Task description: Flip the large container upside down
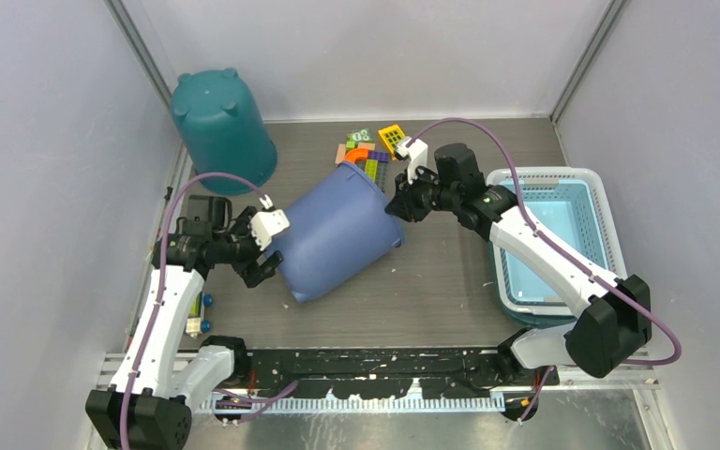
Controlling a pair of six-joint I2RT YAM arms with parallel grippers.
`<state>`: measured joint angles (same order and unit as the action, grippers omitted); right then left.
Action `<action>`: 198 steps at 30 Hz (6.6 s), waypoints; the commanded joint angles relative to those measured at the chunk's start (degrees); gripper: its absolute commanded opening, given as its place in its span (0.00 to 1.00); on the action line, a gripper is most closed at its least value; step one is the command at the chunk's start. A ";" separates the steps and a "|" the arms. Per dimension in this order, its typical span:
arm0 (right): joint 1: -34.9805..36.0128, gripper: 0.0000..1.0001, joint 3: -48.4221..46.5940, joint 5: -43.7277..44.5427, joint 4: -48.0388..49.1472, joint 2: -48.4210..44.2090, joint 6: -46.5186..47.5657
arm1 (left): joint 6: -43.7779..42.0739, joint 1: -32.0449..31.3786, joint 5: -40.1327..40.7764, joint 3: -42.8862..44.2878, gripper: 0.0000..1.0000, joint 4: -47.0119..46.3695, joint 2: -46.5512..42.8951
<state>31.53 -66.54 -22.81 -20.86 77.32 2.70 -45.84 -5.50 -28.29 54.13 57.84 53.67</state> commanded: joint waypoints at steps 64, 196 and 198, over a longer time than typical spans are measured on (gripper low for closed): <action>0.15 0.08 -12.59 1.54 -6.27 7.36 -4.87 | 11.60 -0.30 -14.00 -1.86 0.38 -12.13 -0.57; -28.56 0.01 -6.76 -22.43 -2.70 17.93 -19.12 | 34.14 -11.82 1.16 18.78 0.51 -27.06 7.24; -28.56 0.01 -6.68 -22.40 -2.70 18.00 -19.13 | 34.11 -11.82 0.97 18.64 0.55 -27.06 7.15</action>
<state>2.70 -75.22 -48.73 -19.73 93.25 -17.98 -11.18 -17.15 -26.15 71.11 32.97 61.25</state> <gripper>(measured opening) 0.184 0.516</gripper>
